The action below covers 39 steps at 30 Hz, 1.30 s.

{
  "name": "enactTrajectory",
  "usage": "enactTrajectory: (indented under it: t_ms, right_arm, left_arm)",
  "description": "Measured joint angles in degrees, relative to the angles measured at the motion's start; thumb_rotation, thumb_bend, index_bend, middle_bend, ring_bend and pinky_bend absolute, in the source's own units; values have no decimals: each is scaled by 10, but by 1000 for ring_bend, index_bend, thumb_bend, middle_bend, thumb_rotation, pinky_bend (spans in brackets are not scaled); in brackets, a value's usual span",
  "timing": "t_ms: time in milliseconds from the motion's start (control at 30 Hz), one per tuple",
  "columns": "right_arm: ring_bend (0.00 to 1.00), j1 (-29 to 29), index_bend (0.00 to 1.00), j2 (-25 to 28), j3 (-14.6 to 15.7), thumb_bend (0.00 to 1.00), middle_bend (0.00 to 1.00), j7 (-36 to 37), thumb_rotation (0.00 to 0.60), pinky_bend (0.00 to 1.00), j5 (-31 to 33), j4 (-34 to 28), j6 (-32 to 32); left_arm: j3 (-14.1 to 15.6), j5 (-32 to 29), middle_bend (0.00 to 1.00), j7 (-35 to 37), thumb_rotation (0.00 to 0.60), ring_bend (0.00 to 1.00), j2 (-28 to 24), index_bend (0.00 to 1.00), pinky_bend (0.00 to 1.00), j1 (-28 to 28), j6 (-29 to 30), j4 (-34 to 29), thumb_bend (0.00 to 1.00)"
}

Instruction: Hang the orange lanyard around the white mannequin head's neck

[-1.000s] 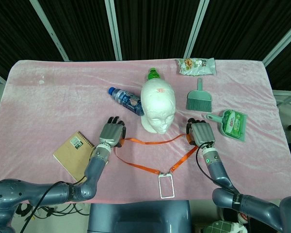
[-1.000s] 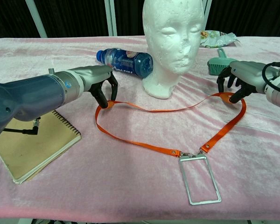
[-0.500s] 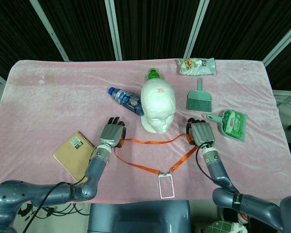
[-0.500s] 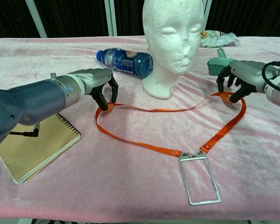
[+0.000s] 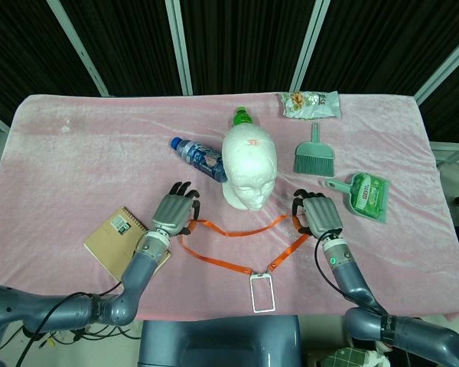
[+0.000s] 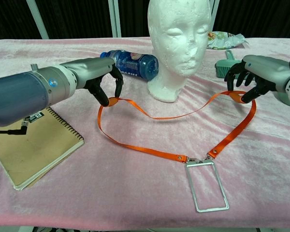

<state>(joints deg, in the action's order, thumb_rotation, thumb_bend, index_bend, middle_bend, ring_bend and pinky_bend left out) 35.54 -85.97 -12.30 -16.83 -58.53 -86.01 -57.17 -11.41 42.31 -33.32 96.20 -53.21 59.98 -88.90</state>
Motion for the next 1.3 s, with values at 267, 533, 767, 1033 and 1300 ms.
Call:
enactTrajectory:
  t_ms: [267, 533, 767, 1033, 1300]
  right_arm:
    - [332, -42, 829, 92, 5, 473, 254, 47, 600, 303, -49, -114, -43]
    - [332, -82, 830, 175, -6, 473, 254, 106, 600, 303, -109, -194, -109]
    - [337, -89, 836, 222, -37, 474, 253, 143, 600, 303, -122, -232, -124]
    - [340, -56, 837, 246, -70, 474, 253, 139, 600, 303, -97, -236, -90]
    - [340, -4, 837, 250, -100, 473, 253, 115, 600, 303, -41, -227, -44]
  left_arm:
    - [10, 99, 217, 68, 600, 1, -86, 609, 33, 42, 23, -107, 467]
    - [-3, 170, 218, 116, 600, 1, -134, 610, 33, 67, 58, -157, 467]
    - [-36, 203, 218, 157, 600, 1, -155, 613, 33, 78, 85, -171, 467]
    - [-75, 199, 218, 195, 600, 1, -159, 616, 33, 77, 93, -167, 467]
    - [-105, 170, 218, 212, 600, 1, -151, 614, 34, 61, 77, -138, 465]
